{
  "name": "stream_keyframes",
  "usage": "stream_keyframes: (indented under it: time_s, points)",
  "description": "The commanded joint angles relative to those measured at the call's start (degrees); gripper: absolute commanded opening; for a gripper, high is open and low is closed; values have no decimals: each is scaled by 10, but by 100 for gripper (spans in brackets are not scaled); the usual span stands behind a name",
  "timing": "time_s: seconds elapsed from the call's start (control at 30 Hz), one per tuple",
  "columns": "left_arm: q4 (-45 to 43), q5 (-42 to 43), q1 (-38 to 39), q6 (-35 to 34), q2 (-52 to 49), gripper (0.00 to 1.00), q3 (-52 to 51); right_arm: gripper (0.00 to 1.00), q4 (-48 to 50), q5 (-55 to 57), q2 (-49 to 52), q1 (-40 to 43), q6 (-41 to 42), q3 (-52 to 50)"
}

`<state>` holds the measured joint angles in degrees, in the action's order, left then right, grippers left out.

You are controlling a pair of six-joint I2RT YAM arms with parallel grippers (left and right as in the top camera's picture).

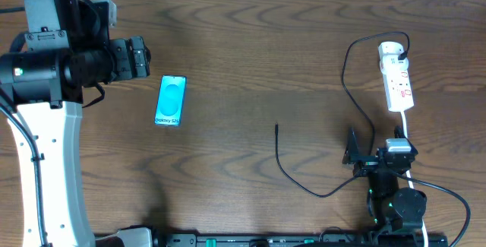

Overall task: Plug charger to phone and switch on socket
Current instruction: 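Move the left gripper forward over the smartphone and lower onto it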

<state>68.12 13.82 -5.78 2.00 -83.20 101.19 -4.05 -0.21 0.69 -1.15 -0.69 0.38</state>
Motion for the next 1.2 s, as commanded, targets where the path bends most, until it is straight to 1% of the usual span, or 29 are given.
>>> stream_keyframes:
  time_s: [0.0, 0.07, 0.1, 0.13, 0.17, 0.2, 0.23, 0.27, 0.37, 0.47, 0.73, 0.9, 1.03, 1.17]
  points:
    - [-2, 2, 1, 12, -13, 92, 10, 99, -2, 3, -3, 3, -7, 0]
    - [1, -9, 1, 12, -26, 91, 10, 99, -2, 3, -3, 3, -7, 0]
    - [3, -14, 1, 12, -33, 86, 10, 99, -2, 3, -3, 3, -7, 0]
    - [9, -17, 1, 12, -51, 70, 10, 99, -3, 3, -3, 3, -7, 0]
    - [11, -17, 1, 12, -61, 65, 10, 99, -3, 3, -3, 3, -7, 0]
    - [13, -16, 1, 12, -72, 64, 10, 99, -2, 3, -3, 3, -7, 0]
    - [14, -14, 1, 12, -83, 67, 10, 99, -3, 3, -3, 3, -7, 0]
    - [14, -8, 1, 12, -104, 98, 10, 99, -3, 3, -3, 3, -7, 0]
    - [14, -8, 1, 11, -139, 98, 10, 99, -2, 3, -3, 3, -7, 0]
    - [12, -8, 1, 12, -196, 98, 10, 99, -2, 3, -3, 3, -7, 0]
    - [-6, -8, 1, 12, -289, 98, 10, 99, -2, 3, -3, 3, -7, 0]
    - [-25, -9, 12, 12, -322, 98, 10, 99, -2, 3, -3, 3, -7, 0]
    - [-54, -12, 31, 12, -325, 98, -8, 99, -2, 3, -3, 3, -7, 0]
    - [-74, -42, 54, 7, -325, 98, -31, 99, -3, 3, -3, 3, -7, 0]
